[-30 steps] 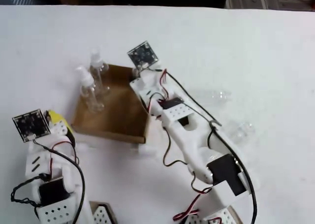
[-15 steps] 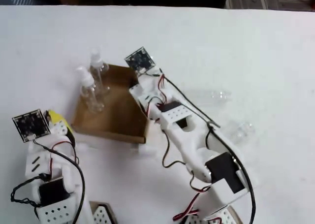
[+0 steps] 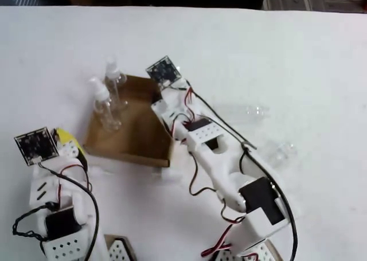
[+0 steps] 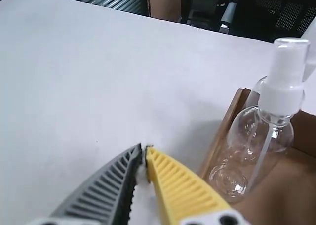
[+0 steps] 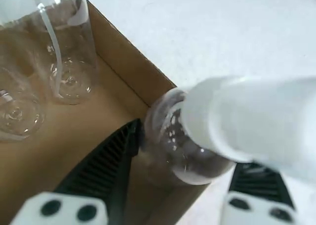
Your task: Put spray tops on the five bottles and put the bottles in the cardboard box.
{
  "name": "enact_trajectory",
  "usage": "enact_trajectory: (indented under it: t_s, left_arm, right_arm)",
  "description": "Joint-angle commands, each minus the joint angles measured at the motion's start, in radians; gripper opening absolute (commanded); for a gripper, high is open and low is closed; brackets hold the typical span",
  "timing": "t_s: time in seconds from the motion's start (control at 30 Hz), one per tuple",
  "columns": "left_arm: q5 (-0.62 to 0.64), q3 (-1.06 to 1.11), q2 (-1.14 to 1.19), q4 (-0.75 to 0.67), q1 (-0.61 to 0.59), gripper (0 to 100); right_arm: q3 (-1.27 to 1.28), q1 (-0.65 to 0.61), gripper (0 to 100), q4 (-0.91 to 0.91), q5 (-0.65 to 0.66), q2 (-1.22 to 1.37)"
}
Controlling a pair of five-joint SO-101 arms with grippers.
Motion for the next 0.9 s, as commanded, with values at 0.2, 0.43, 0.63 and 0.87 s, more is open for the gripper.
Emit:
enact_trajectory:
  t_s: [0.2, 0.43, 0.63, 0.87]
  left_arm:
    - [0.011, -0.008, -0.008, -0.028, -0.005, 2]
    - [0.011, -0.008, -0.008, -0.029, -0.005, 2]
    - [0.011, 0.006, -0.008, -0.034, -0.004, 2]
    - [0.011, 0.009, -0.008, -0.034, -0.004, 2]
  right_arm:
    - [-0.005, -0.001, 35.1, -0.002, 0.005, -0.018]
    - [-0.005, -0.012, 35.2, -0.004, 0.005, -0.019]
    - [0.0, -0.008, 35.3, -0.001, 0.005, -0.079]
    - [0.052, -0.007, 35.3, 0.005, 0.003, -0.2]
